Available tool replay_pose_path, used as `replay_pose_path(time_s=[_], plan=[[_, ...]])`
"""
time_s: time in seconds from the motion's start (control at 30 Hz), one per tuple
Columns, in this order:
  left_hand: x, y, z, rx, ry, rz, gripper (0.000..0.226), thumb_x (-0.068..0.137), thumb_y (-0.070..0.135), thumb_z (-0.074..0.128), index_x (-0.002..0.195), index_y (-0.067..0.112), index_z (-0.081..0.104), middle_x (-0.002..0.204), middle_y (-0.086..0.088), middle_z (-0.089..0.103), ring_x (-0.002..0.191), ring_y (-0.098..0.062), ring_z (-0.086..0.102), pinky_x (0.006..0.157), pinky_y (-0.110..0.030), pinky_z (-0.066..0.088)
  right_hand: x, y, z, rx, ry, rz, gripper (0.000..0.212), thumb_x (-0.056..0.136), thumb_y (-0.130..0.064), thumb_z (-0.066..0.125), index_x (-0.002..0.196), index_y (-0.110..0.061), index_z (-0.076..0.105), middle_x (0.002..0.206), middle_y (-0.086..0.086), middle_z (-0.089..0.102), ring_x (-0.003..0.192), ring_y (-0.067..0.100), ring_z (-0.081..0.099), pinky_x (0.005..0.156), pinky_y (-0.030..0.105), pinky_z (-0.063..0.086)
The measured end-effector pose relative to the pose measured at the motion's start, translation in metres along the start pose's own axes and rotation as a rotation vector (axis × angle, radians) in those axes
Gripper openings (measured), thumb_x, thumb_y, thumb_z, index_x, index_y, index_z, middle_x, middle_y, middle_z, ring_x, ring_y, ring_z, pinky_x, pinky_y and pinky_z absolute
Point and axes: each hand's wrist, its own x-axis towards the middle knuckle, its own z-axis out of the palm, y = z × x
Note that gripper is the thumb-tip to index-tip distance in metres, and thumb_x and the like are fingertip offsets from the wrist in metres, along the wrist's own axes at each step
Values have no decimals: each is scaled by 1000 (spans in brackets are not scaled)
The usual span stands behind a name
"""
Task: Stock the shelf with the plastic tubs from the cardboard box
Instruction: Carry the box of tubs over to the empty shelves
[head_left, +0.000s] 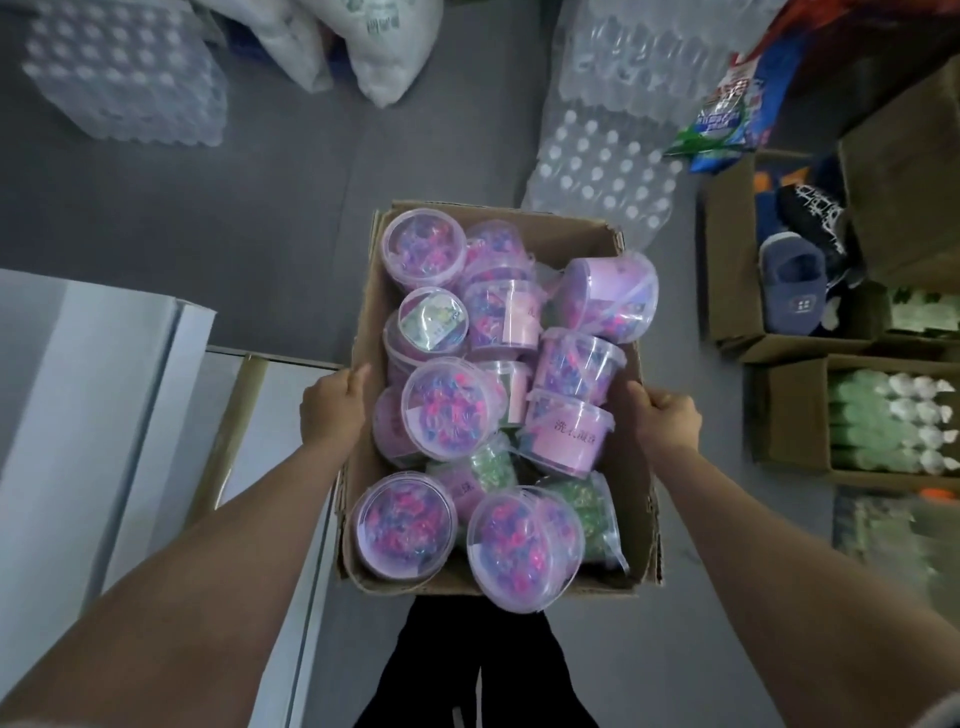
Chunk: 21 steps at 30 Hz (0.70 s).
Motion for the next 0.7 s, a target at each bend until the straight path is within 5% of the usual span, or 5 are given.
replay_pose_path(time_s=[0.2, 0.7], plan=[[-1, -6, 14, -20, 6, -24, 44, 102, 32, 40, 103, 0, 69, 97, -24, 68, 91, -41, 59, 69, -31, 33, 9, 12, 10, -1, -42, 11, 42, 95, -35, 61, 76, 2, 65, 66, 10, 55, 67, 15, 47, 61, 29, 38], [-15, -7, 22, -103, 11, -112, 43, 102, 35, 40, 110, 4, 68, 104, -22, 68, 95, -36, 58, 73, -30, 33, 3, 29, 18, 64, -32, 37, 43, 95, -35, 61, 75, 3, 63, 64, 6, 50, 65, 15, 41, 60, 29, 37]])
